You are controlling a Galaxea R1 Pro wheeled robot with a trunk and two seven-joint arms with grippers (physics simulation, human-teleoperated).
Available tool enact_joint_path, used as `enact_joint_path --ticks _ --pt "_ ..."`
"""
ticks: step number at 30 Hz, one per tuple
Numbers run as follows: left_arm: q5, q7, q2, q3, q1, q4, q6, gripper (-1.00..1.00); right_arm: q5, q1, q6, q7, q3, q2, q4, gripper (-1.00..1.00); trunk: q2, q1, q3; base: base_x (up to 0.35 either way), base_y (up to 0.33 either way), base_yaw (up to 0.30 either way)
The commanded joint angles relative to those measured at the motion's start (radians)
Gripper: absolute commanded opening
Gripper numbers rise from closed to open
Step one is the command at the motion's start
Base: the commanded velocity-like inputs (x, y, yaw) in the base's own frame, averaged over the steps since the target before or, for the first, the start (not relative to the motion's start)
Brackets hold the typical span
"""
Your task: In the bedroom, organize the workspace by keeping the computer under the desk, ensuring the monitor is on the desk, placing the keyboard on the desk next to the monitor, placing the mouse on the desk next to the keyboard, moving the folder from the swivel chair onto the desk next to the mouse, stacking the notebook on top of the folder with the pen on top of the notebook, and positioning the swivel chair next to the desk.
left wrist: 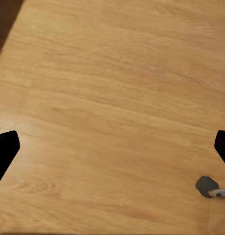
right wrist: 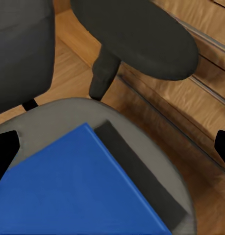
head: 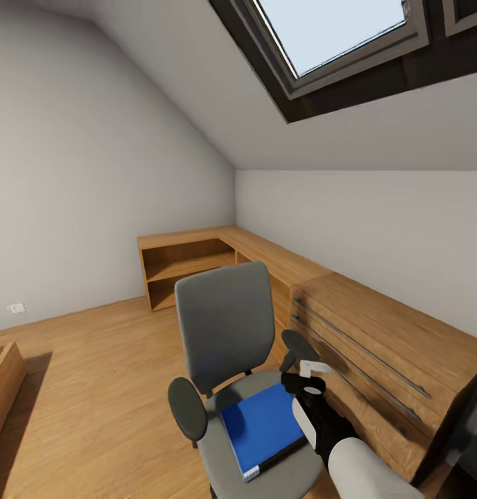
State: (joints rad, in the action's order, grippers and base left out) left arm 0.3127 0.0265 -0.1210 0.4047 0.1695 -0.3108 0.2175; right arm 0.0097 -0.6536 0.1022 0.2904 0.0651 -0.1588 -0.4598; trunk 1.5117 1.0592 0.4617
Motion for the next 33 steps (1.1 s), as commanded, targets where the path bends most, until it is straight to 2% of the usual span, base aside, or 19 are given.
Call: enact_joint_path --ticks 1,33 --pt "0.009 0.001 0.000 -0.004 0.001 0.001 0.003 1.00 0.001 0.000 0.006 0.001 0.004 -0.001 -0.002 1.00 0.001 0.000 0.001 0.000 0.000 0.163" --pt "0.008 0.007 0.004 -0.004 0.001 -0.001 0.003 1.00 0.001 0.000 0.005 -0.001 0.004 0.001 -0.003 1.00 0.001 0.000 0.001 0.000 0.000 0.012"
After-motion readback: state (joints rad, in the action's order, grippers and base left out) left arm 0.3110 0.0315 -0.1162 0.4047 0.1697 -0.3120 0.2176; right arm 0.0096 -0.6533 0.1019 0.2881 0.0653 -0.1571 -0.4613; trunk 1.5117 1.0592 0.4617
